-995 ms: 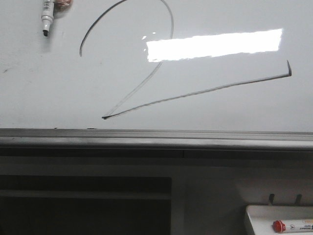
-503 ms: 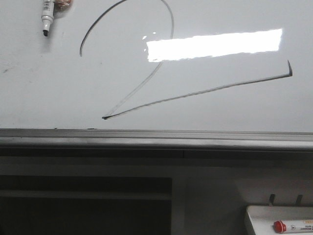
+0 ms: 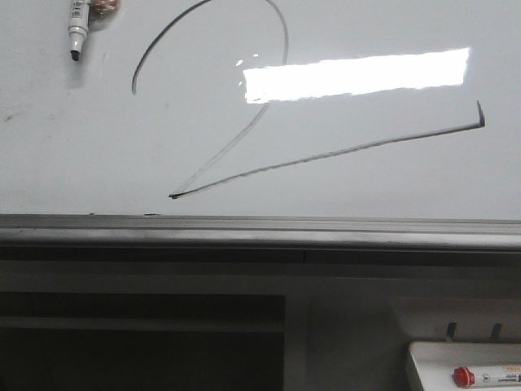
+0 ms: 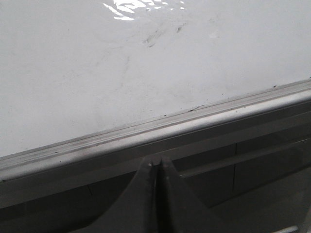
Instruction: Write number 2 on whiteboard
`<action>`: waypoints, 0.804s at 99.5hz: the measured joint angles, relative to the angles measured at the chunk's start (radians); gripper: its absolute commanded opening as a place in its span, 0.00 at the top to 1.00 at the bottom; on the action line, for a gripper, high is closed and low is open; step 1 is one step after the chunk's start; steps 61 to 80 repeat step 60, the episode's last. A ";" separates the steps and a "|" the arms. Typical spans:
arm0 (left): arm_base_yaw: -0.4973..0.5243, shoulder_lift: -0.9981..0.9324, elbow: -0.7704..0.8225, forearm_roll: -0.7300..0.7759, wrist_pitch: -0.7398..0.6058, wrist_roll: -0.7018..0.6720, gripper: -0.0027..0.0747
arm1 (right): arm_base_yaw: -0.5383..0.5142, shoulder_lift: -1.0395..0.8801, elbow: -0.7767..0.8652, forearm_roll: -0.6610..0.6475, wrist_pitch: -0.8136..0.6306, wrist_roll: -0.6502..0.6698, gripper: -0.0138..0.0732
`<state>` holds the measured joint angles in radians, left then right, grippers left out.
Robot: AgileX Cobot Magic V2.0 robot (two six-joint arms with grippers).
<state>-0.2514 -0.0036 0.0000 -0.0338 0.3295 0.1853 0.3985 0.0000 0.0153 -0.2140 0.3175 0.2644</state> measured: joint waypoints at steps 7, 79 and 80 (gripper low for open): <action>0.000 0.000 0.000 0.000 0.000 0.000 0.99 | -0.002 -0.009 0.000 -0.002 0.003 0.000 0.92; 0.000 0.000 0.000 -0.001 0.000 0.000 0.99 | -0.002 -0.009 0.000 -0.004 0.004 -0.002 0.92; 0.000 0.000 0.000 -0.001 0.000 0.000 0.99 | -0.002 -0.009 0.000 -0.004 0.004 -0.002 0.92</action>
